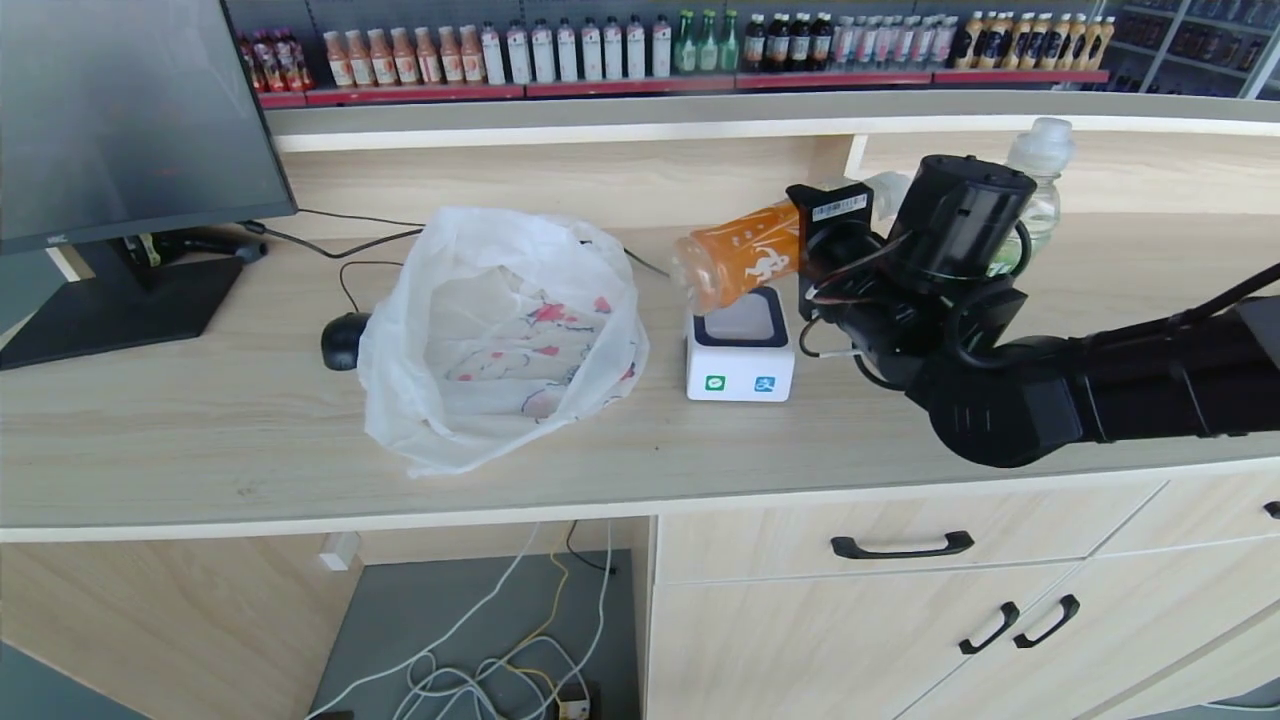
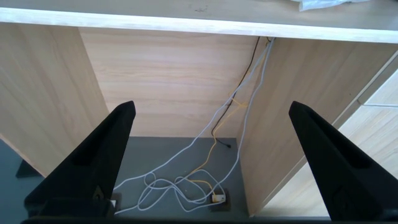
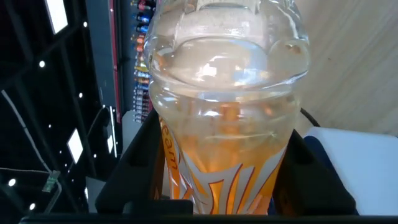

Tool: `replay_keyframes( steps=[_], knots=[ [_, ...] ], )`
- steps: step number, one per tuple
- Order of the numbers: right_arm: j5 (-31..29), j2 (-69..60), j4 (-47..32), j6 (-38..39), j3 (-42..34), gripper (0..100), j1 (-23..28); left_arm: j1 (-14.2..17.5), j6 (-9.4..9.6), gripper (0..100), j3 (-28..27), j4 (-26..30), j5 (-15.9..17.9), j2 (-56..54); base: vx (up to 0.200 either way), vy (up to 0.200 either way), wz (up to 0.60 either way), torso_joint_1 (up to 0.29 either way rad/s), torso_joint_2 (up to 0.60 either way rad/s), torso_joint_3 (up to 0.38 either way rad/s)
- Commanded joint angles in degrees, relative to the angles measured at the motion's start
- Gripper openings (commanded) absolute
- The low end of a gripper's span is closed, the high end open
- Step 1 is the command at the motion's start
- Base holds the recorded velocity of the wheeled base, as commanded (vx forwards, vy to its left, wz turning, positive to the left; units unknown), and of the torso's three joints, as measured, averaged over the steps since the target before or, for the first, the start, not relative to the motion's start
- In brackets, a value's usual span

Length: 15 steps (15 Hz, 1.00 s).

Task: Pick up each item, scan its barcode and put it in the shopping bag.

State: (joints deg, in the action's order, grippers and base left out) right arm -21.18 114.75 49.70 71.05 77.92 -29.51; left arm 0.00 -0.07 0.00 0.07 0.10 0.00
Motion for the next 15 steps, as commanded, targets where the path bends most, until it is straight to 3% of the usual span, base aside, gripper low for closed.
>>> replay_keyframes(
  steps=[1,15],
  knots=[
    [0.0,1.0,0.0,0.1,0.0,0,0.9,0.1,-0.01,100,0.0,0.0,0.0,0.0,0.000,0.000,0.00,0.000,0.00,0.000],
    [1.7,2.8,0.0,1.3,2.8,0,1.3,0.0,-0.01,100,0.0,0.0,0.0,0.0,0.000,0.000,0.00,0.000,0.00,0.000]
  ],
)
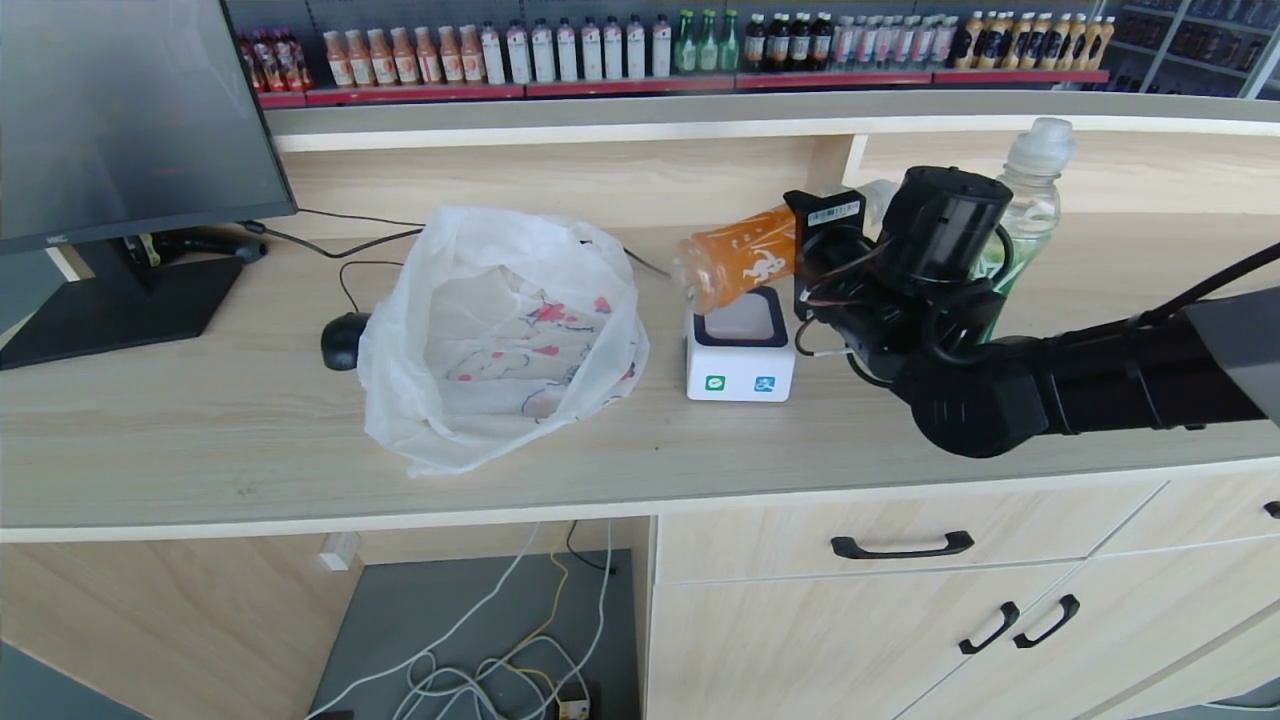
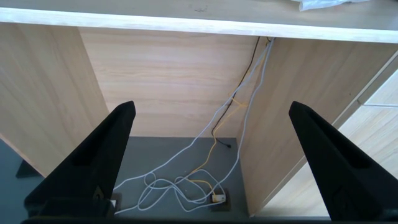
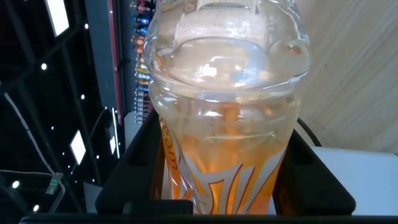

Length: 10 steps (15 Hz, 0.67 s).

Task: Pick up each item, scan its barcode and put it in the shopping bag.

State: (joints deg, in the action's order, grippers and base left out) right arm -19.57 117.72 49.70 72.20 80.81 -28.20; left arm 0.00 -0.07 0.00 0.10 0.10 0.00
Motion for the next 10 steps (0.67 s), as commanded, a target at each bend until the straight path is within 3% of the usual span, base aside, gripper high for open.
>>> replay_keyframes(
  steps=[1,10],
  knots=[
    [0.1,-0.1,0.0,0.1,-0.2,0,0.0,0.1,-0.01,100,0.0,0.0,0.0,0.0,0.000,0.000,0.00,0.000,0.00,0.000],
    [0.9,0.0,0.0,0.2,-0.7,0,0.1,0.0,-0.01,100,0.0,0.0,0.0,0.0,0.000,0.000,0.00,0.000,0.00,0.000]
  ],
)
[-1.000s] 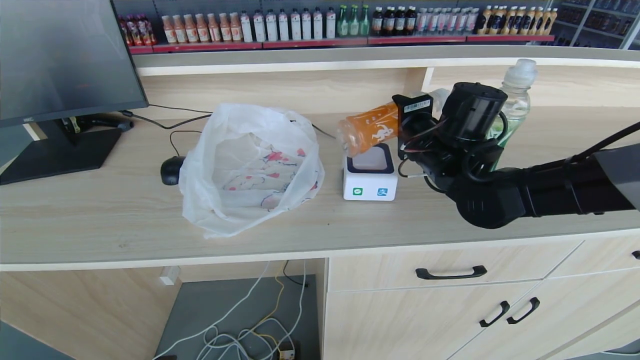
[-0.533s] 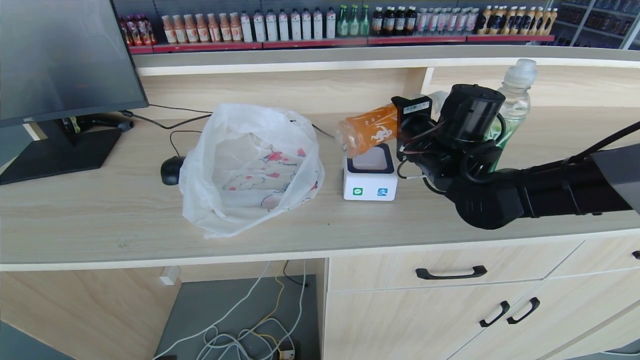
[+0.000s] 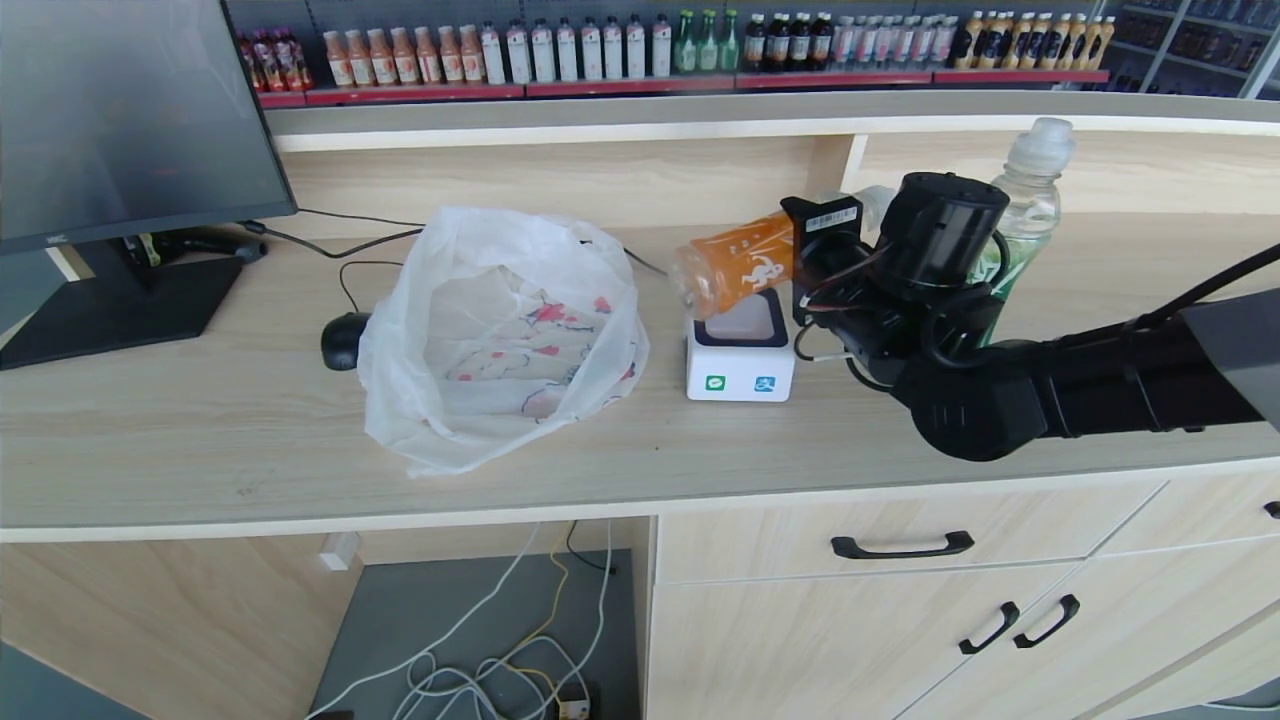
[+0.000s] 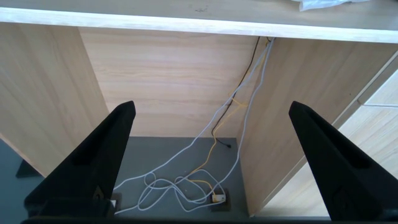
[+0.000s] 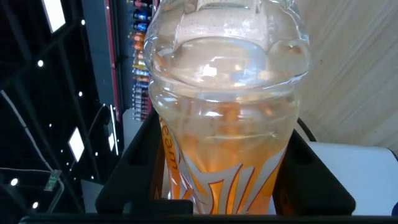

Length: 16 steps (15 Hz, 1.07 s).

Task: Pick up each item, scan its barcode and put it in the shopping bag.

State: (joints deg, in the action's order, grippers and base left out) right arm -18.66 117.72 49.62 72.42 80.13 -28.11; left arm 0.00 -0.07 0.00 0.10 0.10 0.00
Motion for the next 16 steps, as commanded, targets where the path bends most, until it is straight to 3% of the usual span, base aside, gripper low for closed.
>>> replay_keyframes(
  steps=[1,11,16],
  knots=[
    [0.0,0.0,0.0,0.0,0.0,0,0.0,0.0,-0.01,100,0.0,0.0,0.0,0.0,0.000,0.000,0.00,0.000,0.00,0.000],
    [0.1,-1.3,0.0,-0.6,1.0,0,-0.5,0.0,-0.01,100,0.0,0.0,0.0,0.0,0.000,0.000,0.00,0.000,0.00,0.000],
    [4.2,-6.5,0.0,-14.2,2.1,0,-5.8,0.1,-0.01,100,0.0,0.0,0.0,0.0,0.000,0.000,0.00,0.000,0.00,0.000]
  ],
)
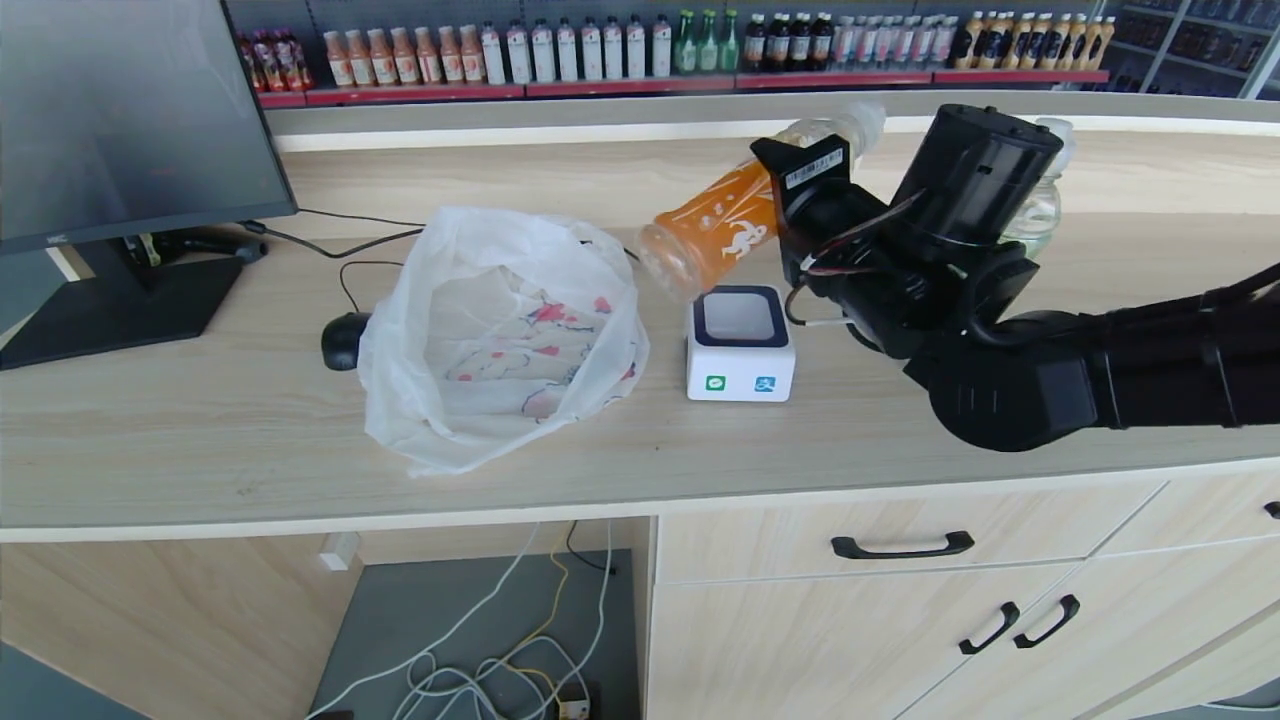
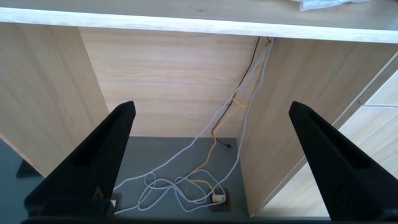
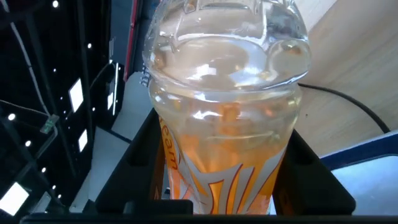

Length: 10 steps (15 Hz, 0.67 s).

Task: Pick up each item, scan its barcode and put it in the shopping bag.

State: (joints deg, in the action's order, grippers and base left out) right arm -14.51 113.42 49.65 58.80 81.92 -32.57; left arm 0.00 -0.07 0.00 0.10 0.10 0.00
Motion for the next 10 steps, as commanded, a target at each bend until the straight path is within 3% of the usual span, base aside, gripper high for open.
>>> replay_keyframes(
  steps=[1,4,10],
  knots=[
    [0.1,-2.4,0.1,-1.5,0.3,0,-1.6,0.0,-0.01,100,0.0,0.0,0.0,0.0,0.000,0.000,0.00,0.000,0.00,0.000],
    [-0.1,-7.6,0.0,-12.0,-1.5,0,-6.6,0.0,-0.01,100,0.0,0.0,0.0,0.0,0.000,0.000,0.00,0.000,0.00,0.000],
    [-3.6,-14.4,5.5,-34.4,-14.7,0,-8.0,0.1,-0.01,100,0.0,0.0,0.0,0.0,0.000,0.000,0.00,0.000,0.00,0.000]
  ],
)
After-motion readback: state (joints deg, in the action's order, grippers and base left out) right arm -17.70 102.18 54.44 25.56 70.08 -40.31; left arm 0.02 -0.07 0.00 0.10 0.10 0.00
